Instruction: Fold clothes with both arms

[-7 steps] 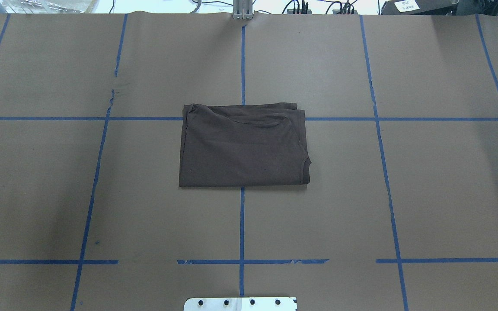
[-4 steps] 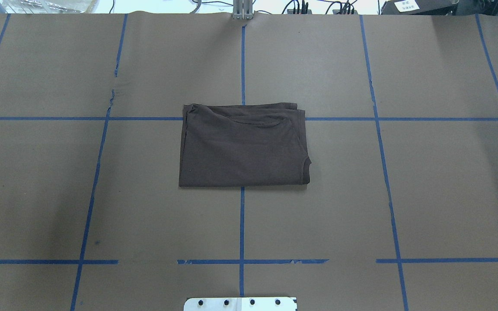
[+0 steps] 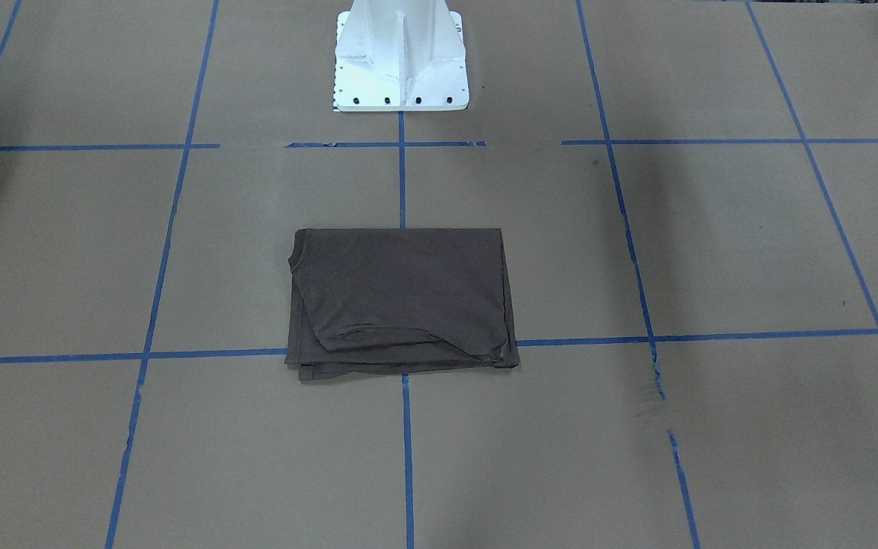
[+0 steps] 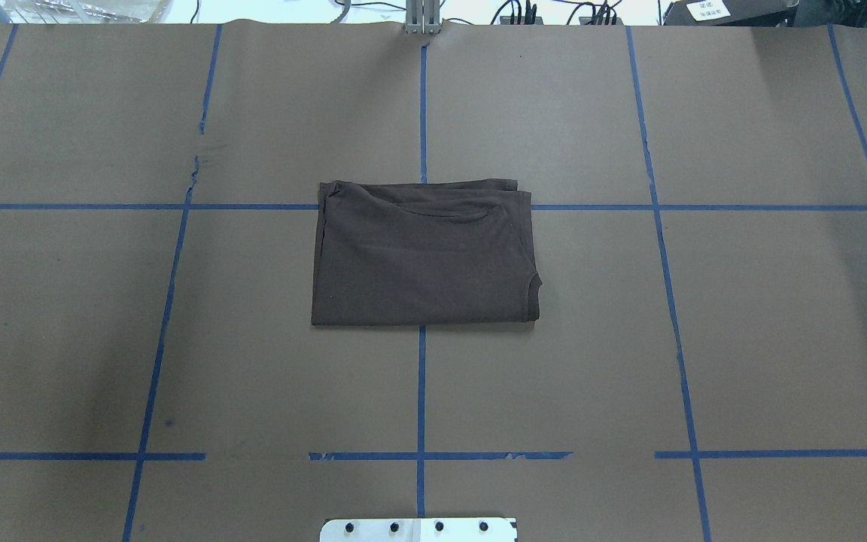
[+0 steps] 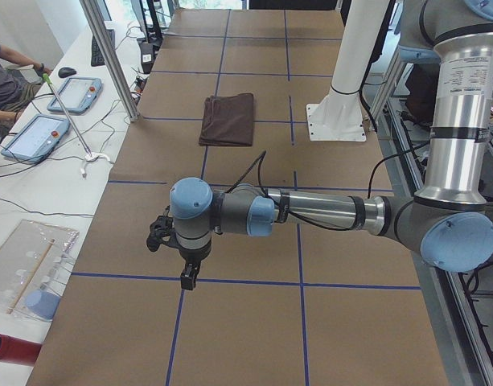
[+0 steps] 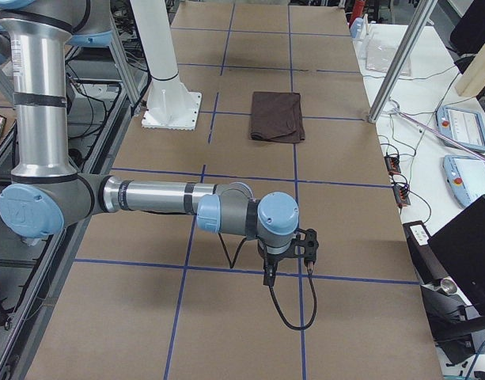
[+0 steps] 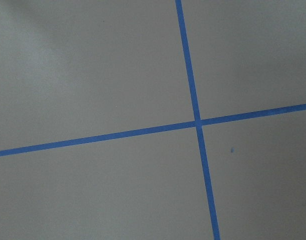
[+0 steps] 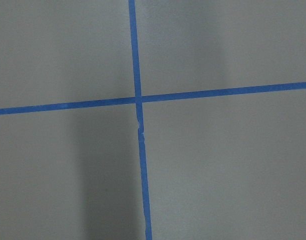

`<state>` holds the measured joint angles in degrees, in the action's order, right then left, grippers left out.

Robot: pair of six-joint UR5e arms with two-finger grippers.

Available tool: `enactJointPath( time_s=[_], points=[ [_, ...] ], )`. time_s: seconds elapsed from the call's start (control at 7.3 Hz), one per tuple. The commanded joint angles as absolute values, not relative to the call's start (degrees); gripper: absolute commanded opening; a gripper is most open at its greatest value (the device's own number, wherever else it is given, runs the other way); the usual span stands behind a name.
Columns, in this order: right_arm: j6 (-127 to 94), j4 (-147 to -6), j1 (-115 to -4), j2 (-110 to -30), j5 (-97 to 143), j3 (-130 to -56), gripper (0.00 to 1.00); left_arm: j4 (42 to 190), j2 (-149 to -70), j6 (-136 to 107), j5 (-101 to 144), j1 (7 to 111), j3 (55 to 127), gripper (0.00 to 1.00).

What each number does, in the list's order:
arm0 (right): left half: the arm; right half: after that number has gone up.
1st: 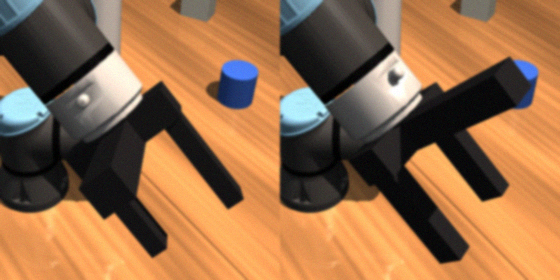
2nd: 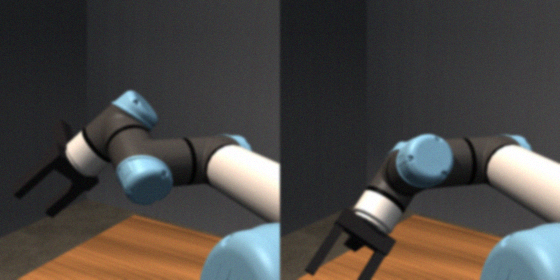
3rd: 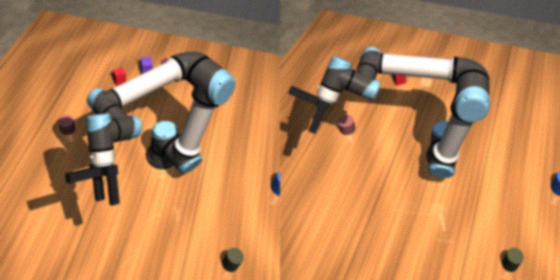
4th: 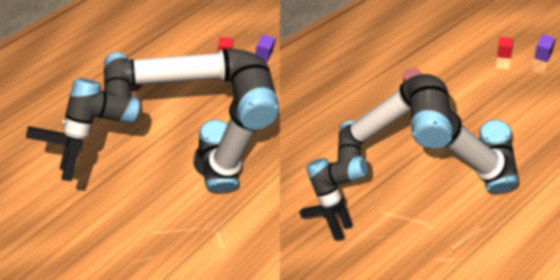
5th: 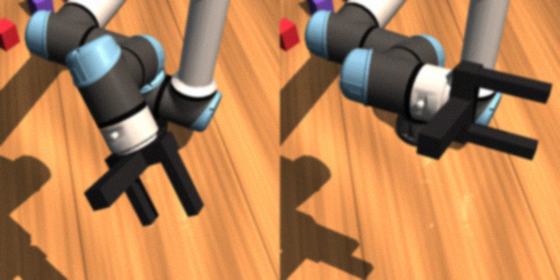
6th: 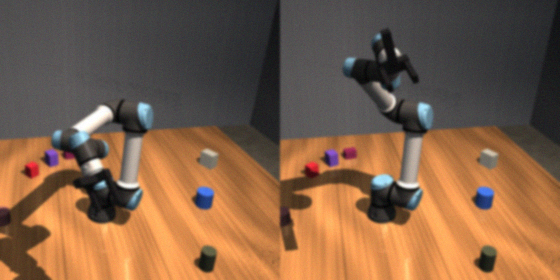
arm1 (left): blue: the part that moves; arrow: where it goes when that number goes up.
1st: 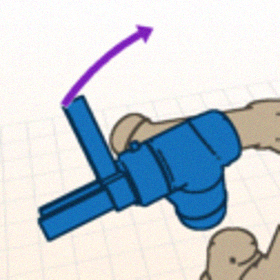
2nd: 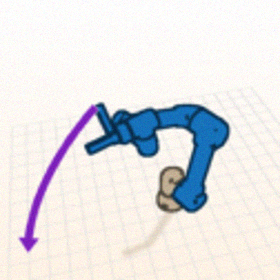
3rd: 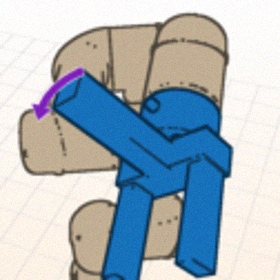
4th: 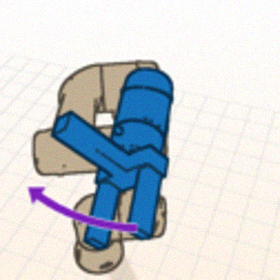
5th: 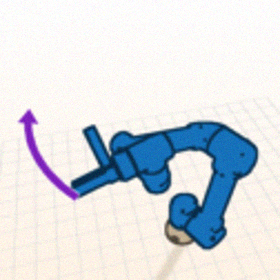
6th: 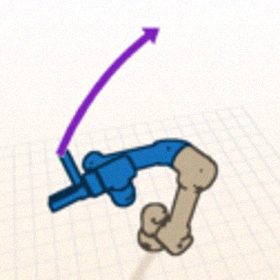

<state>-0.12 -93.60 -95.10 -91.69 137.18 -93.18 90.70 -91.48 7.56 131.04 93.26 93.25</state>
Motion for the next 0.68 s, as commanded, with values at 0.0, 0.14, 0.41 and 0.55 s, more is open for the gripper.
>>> enactJointPath(
  time_s=[0.0, 0.14, 0.41, 0.55],
  points=[
    [-0.1, -93.6, -95.1, -91.7, 137.3, -93.3, 1.0, 90.7, -91.5, 7.6, 131.1, 93.3, 93.2, 1.0],
    [0.0, -93.6, -95.1, -91.7, 137.3, -93.3, 1.0, 90.8, -91.5, 7.6, 131.1, 93.3, 93.3, 1.0],
    [0.3, -93.6, -95.1, -91.5, 137.3, -93.6, 1.0, 90.8, -91.5, 7.6, 131.1, 93.3, 93.3, 1.0],
    [0.3, -93.6, -95.1, -91.5, 137.4, -93.8, 1.0, 90.8, -91.5, 7.6, 131.1, 93.3, 93.3, 1.0]
  ],
)
